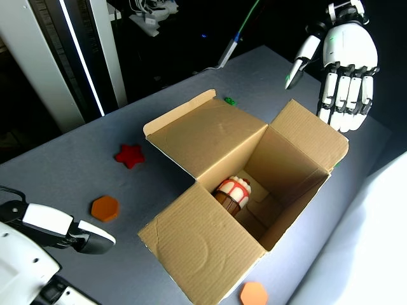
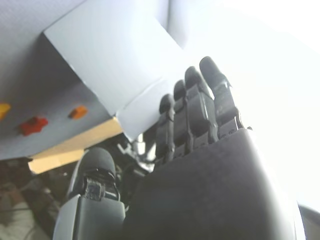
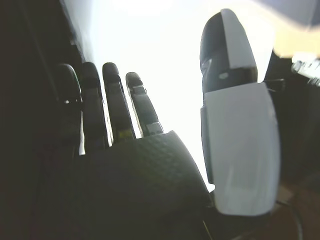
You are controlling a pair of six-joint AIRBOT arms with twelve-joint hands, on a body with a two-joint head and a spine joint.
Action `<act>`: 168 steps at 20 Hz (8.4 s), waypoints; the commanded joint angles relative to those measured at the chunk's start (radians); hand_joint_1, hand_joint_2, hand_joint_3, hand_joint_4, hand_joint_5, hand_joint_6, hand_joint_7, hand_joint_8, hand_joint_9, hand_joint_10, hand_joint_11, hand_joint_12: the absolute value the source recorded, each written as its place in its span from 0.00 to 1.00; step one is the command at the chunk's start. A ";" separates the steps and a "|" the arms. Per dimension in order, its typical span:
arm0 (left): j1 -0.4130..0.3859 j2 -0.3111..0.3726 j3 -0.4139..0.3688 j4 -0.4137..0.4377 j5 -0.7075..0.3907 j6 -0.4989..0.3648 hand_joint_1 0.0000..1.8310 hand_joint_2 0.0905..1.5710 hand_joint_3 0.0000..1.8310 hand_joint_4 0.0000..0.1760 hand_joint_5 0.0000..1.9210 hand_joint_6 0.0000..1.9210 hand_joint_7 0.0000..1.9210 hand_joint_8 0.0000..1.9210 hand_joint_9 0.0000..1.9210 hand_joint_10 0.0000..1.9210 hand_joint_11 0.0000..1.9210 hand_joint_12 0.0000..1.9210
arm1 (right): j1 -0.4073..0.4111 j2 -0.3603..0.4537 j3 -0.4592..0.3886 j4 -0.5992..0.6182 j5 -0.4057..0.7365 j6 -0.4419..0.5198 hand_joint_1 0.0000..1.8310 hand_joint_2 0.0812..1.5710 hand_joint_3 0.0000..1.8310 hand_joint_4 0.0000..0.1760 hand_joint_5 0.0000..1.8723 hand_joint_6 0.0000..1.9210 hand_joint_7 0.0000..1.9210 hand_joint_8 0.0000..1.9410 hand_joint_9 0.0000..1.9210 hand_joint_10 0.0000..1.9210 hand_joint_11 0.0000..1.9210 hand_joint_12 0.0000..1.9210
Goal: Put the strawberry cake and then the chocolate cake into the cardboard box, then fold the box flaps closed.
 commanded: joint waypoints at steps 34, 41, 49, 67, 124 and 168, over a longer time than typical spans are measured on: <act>-0.017 -0.208 0.059 0.237 -0.075 -0.024 0.00 0.80 0.00 0.17 0.10 0.00 0.10 0.00 0.14 0.00 0.00 0.40 | 0.236 -0.090 -0.186 -0.063 -0.020 -0.157 0.00 0.77 0.00 0.00 0.03 0.00 0.06 0.00 0.04 0.02 0.01 0.01; -0.079 -0.156 0.123 0.280 -0.094 -0.061 0.01 0.80 0.00 0.10 0.09 0.00 0.12 0.00 0.14 0.00 0.00 0.39 | 0.164 -0.148 -0.154 -0.063 0.023 -0.189 0.00 0.78 0.00 0.00 0.06 0.00 0.09 0.00 0.07 0.01 0.00 0.17; -0.030 -0.045 0.087 0.310 -0.127 -0.089 0.00 0.79 0.00 0.09 0.10 0.00 0.11 0.00 0.14 0.00 0.00 0.42 | 0.253 -0.081 -0.155 -0.062 -0.009 -0.102 0.00 0.79 0.00 0.00 0.10 0.00 0.13 0.00 0.09 0.00 0.00 0.35; 0.313 0.041 -0.327 0.132 -0.071 0.115 0.00 0.79 0.00 0.23 0.11 0.00 0.12 0.00 0.14 0.00 0.00 0.43 | 0.269 0.134 -0.191 0.005 -0.032 -0.050 0.00 0.78 0.00 0.00 0.10 0.00 0.12 0.00 0.11 0.01 0.00 0.45; -0.136 -0.223 0.078 0.315 -0.129 -0.134 0.00 0.81 0.00 0.09 0.10 0.00 0.11 0.00 0.13 0.00 0.00 0.41 | 0.270 0.129 -0.194 0.005 -0.053 -0.049 0.00 0.79 0.00 0.00 0.09 0.00 0.11 0.00 0.11 0.00 0.00 0.47; -0.081 0.416 -0.420 0.310 -0.241 -0.265 0.26 0.92 0.00 0.00 0.50 1.00 0.56 0.99 0.55 1.00 0.50 1.00 | 0.240 0.125 -0.203 0.005 -0.017 -0.095 0.35 0.95 0.00 1.00 0.63 1.00 0.71 1.00 0.75 1.00 0.73 1.00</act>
